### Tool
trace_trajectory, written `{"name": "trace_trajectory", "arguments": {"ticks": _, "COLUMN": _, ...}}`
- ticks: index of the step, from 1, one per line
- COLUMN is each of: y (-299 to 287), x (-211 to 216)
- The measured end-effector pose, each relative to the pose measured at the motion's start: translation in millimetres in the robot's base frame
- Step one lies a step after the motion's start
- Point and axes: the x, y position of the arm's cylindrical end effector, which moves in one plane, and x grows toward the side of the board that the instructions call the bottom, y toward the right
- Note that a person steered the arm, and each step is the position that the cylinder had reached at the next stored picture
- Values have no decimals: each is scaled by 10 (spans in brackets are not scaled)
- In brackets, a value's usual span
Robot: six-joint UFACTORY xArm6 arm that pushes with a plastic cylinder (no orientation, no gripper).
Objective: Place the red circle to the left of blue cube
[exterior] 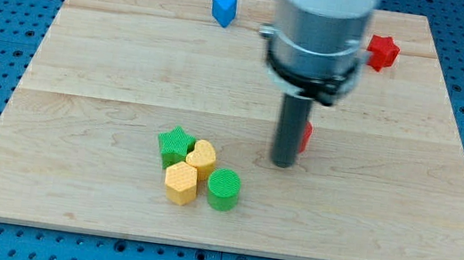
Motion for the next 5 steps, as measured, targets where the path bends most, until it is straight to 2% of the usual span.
{"name": "trace_trajectory", "arguments": {"ticks": 1, "y": 375, "x": -57}}
{"name": "trace_trajectory", "arguments": {"ticks": 2, "y": -529, "x": -470}}
{"name": "trace_trajectory", "arguments": {"ticks": 3, "y": -1060, "x": -758}}
{"name": "trace_trajectory", "arguments": {"ticks": 4, "y": -1348, "x": -906}}
{"name": "trace_trajectory", "arguments": {"ticks": 5, "y": -1635, "x": -1263}}
